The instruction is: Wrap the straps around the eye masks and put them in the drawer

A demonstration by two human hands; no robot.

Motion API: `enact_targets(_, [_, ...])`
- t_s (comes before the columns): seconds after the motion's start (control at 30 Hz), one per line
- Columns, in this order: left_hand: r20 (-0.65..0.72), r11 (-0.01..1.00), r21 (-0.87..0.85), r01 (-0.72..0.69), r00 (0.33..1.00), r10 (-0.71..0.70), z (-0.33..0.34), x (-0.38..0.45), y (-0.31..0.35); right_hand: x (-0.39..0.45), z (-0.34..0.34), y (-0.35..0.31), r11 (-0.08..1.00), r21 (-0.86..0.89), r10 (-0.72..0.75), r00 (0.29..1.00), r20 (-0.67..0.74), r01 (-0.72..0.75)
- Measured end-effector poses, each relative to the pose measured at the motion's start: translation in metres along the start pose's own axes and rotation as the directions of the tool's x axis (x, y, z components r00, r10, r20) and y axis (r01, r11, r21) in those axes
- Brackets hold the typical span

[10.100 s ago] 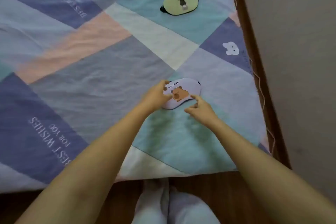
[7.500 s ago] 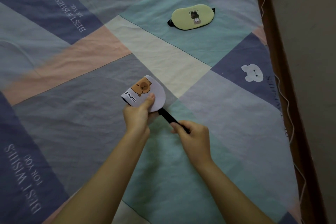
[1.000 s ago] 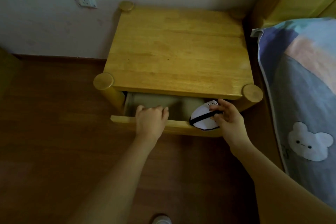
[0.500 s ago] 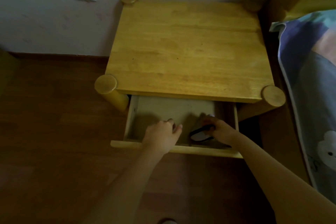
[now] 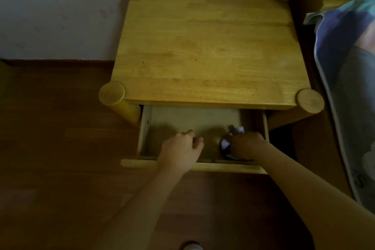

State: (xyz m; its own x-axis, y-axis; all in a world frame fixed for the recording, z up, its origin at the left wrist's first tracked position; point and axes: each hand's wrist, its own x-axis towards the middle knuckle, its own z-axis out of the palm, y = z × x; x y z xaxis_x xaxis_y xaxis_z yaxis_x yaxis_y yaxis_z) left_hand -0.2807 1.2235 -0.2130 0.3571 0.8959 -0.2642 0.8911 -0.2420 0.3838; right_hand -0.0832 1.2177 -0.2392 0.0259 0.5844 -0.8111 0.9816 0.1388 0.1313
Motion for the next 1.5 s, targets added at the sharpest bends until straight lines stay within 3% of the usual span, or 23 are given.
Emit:
enact_targets(0.1, [-0.001, 1.0, 0.006, 0.006, 1.0, -0.006, -0.001, -0.001, 0.001, -0.005, -0.002, 0.002, 0.998, -0.057, 0.012, 0.999, 0.034, -0.011])
enact_targets(0.37, [-0.003, 0.999, 0.041, 0.013, 1.0, -0.013, 0.001, -0.002, 0.001, -0.019, 0.014, 0.015, 0.973, 0.229, 0.052, 0.968, -0.245, 0.006])
enact_targets(0.5, [-0.003, 0.985, 0.17, -0.02, 1.0, 0.021, -0.006, -0.005, 0.01, -0.051, 0.005, 0.024, 0.923, 0.382, 0.145, 0.873, -0.465, 0.05])
enact_targets(0.6, [0.031, 0.961, 0.265, -0.082, 0.997, 0.076, -0.018, -0.005, 0.024, -0.085, -0.009, 0.034, 0.856, 0.485, 0.166, 0.794, -0.585, 0.179])
enact_targets(0.77, [0.025, 0.967, 0.146, -0.208, 0.978, 0.206, -0.066, -0.009, 0.094, -0.168, -0.03, 0.062, 0.642, 0.614, 0.225, 0.653, -0.723, 0.459])
enact_targets(0.93, [0.063, 0.888, 0.057, -0.457, 0.889, 0.453, -0.131, -0.019, 0.203, -0.263, -0.012, 0.113, 0.535, 0.666, 0.389, 0.548, -0.74, 0.519])
enact_targets(1.1, [0.077, 0.734, 0.018, -0.679, 0.732, 0.676, -0.144, -0.036, 0.318, -0.356, 0.051, 0.167, 0.436, 0.765, 0.647, 0.426, -0.633, 0.475])
enact_targets(1.3, [0.235, 0.622, 0.043, -0.782, 0.613, 0.754, -0.072, -0.085, 0.422, -0.448, 0.183, 0.211, 0.327, 0.881, 0.814, 0.372, -0.447, 0.343])
enact_targets(1.5, [0.432, 0.501, 0.1, -0.86, 0.491, 0.756, 0.033, -0.153, 0.493, -0.496, 0.313, 0.229, 0.245, 0.962, 0.874, 0.4, -0.274, 0.125])
